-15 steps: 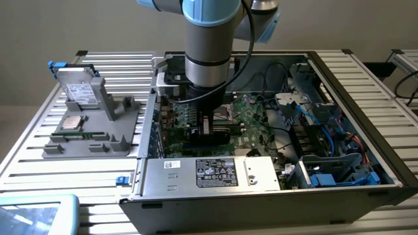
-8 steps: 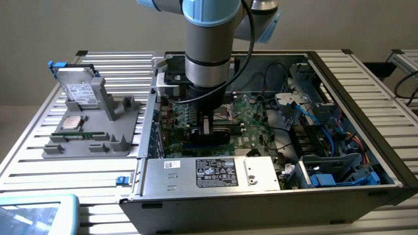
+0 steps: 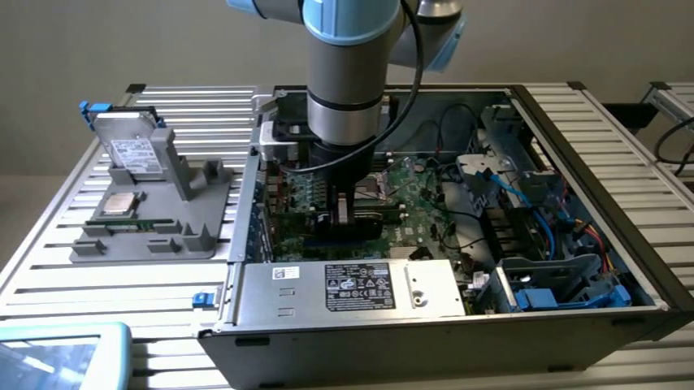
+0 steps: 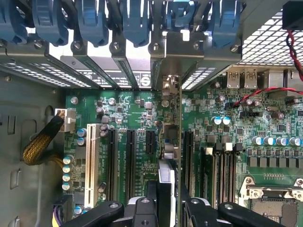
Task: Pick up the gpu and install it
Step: 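Insert the gpu into the slot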
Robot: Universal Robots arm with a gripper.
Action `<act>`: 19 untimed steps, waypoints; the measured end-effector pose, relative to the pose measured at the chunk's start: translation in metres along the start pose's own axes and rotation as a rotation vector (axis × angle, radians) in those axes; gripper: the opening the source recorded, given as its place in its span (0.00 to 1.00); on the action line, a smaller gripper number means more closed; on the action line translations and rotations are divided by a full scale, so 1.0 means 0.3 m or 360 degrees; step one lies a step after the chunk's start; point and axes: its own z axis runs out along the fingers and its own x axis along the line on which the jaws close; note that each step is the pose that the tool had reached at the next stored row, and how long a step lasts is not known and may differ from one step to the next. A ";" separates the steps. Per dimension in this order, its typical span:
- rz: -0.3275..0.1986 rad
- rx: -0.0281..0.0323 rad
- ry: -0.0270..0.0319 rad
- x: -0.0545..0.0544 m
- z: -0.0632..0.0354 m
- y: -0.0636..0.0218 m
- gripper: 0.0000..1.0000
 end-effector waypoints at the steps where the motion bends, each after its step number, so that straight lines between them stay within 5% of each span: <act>1: -0.0001 0.00000 -0.00001 0.000 0.000 0.000 0.27; 19: -0.0017 0.00000 -0.00016 0.002 0.000 0.000 0.27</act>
